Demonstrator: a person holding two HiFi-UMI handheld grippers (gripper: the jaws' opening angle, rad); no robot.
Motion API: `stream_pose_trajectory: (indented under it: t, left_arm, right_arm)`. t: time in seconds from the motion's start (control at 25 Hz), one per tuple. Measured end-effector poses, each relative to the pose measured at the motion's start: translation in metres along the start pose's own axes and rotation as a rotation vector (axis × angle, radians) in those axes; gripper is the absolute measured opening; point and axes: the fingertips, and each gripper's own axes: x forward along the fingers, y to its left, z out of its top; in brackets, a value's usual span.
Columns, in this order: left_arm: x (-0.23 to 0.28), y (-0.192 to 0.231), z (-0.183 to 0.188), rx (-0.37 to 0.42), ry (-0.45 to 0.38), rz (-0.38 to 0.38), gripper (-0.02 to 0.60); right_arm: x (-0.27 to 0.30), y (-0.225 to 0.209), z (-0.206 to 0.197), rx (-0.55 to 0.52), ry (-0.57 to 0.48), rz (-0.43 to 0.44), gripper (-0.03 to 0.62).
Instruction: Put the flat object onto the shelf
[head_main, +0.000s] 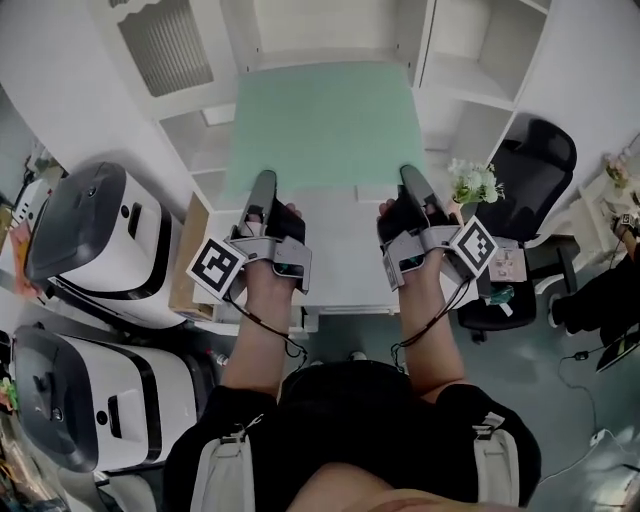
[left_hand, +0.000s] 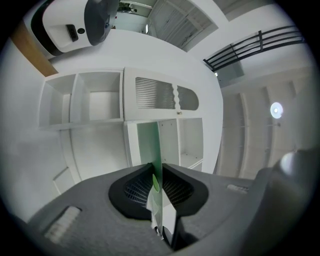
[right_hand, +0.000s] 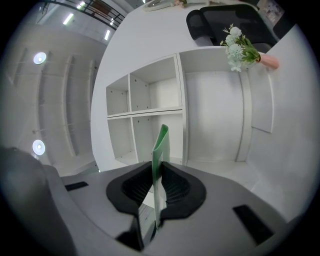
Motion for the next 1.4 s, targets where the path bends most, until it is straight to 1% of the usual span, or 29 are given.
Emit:
stream_pose_trajectory:
  t: [0.2,0.44,0.6,0.88,1.28,1.4]
  left_arm:
    - [0.003,-0.002,-0.002,-0.003,0.016,-0.001,0.050]
    - [0.002,-0.003,-0.001,0.002,0.012,-0.010,0.051]
    - [0.002,0.005,-0.002,-0.013,0.002,0.017,0.054]
    - [0.068,0.021,-0.001,0.002,-0.012,0.071,0.057]
    - [0.109,0.036,0.008,-0.005,-0.005,0.088,0.058]
    - [0.133,0.047,0.014,-0.009,-0.002,0.103,0.058]
  right_arm:
    - [-0.002,0.001,0.001,0.012,-0.017,-0.006,0.051]
    - [-0.003,-0.001,0.000,0.027,-0.024,0.002,0.051]
    - [-0.001,-0.001,0.003,0.037,-0.036,0.006,0.054]
    - [0.053,-0.018,0.044,0.077,-0.050,-0.029,0.055]
    - [0.087,-0.031,0.060,0.086,-0.059,-0.042,0.057]
    - [0.110,-0.042,0.069,0.091,-0.061,-0.060,0.057]
